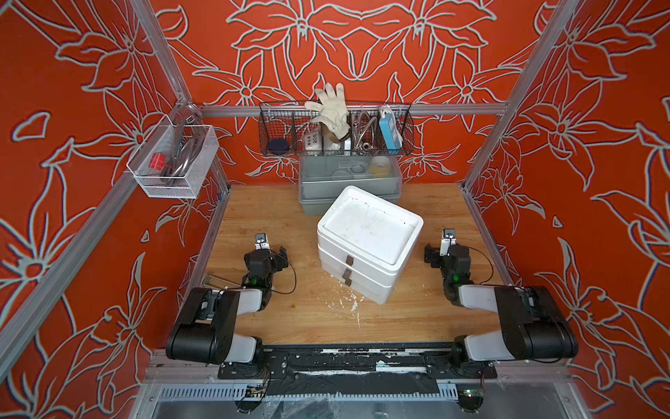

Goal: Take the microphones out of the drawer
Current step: Adjust the storage box at the center of the board.

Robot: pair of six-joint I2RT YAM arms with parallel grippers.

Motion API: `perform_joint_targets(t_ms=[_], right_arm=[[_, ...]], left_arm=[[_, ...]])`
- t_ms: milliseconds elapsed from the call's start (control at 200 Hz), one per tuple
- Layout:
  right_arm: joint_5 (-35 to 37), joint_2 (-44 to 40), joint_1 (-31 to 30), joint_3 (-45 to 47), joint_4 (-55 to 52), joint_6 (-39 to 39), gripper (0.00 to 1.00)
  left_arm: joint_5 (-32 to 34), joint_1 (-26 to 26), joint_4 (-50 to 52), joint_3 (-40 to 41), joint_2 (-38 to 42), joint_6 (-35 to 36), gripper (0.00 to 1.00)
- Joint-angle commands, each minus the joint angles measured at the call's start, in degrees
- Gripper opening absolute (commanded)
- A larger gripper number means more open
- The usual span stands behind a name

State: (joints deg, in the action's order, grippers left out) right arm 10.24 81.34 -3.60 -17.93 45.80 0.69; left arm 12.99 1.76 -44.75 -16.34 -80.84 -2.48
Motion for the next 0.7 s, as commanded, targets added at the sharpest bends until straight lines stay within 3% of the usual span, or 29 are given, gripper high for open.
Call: perform_joint_targets(t_ms=[0,606,696], right_arm=[[-0.66,-0.44,0.42,-0.61,-0.18,-0.76,1.0],[-2.51,-0.81,1.41,-0.38,-0.22,-1.12,1.0],[3.68,-4.73,1.4,-1.61,-4.87,-4.05,1.0]], left_arm=[[0.54,-0.18,-1.39,-0.54,0.02,0.64,1.0],[0.19,-0.29,-1.1,-0.64,0.2,0.55,1.0],[3.33,0.0,3.4,-2.15,2.43,-0.46,1.0]])
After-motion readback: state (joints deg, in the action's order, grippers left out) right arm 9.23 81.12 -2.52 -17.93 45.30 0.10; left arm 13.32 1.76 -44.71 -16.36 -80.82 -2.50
